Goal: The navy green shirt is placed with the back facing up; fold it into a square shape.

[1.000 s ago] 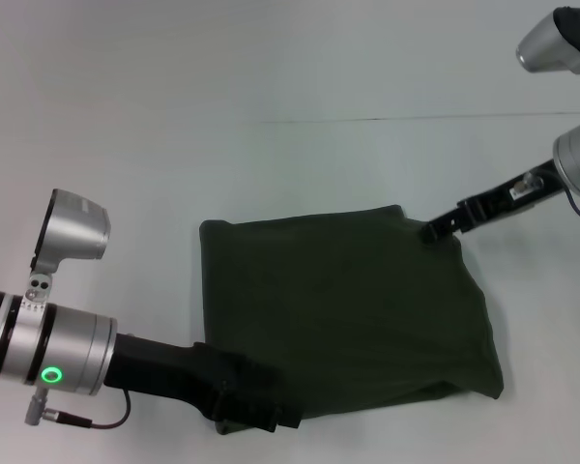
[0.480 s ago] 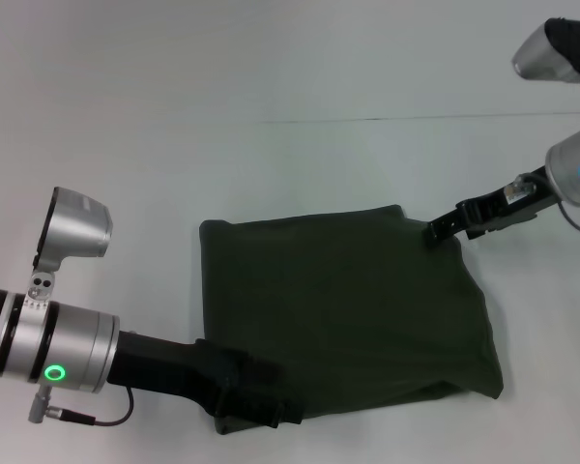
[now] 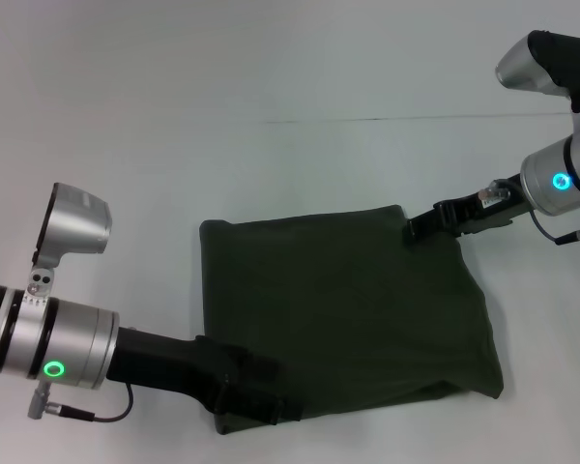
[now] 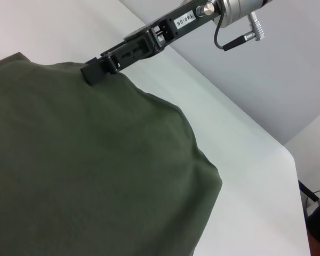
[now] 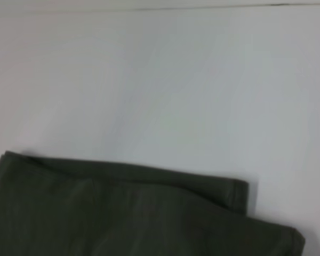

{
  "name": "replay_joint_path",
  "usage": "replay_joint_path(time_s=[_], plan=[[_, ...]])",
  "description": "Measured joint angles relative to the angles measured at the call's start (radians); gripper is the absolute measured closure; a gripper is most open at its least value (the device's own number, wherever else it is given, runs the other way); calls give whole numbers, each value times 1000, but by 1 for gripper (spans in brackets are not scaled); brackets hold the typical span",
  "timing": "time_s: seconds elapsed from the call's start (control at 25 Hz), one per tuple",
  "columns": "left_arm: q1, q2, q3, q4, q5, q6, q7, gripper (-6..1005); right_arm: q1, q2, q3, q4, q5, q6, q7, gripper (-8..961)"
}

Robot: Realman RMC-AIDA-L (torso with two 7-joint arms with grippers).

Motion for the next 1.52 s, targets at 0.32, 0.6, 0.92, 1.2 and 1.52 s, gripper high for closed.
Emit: replay_joint_path(time_s=[0.32, 0.6, 0.92, 1.2, 1.52], plan=[[0, 1, -22, 1, -1, 6, 10, 93, -4, 1, 29, 2, 0, 15, 0, 353], [-1, 3, -26, 5, -1, 6, 12, 94, -18, 1, 42, -6, 8, 48, -36, 666], [1, 2, -25, 13, -1, 6, 13, 92, -20, 2, 44, -11, 62, 63, -129, 890], [-2, 2, -24, 13, -1, 5, 15, 93, -28, 3, 47, -45, 102, 67, -177, 888], [-3, 2, -28, 13, -2, 6, 15, 93, -47, 2, 48, -79, 112, 33, -202, 877]])
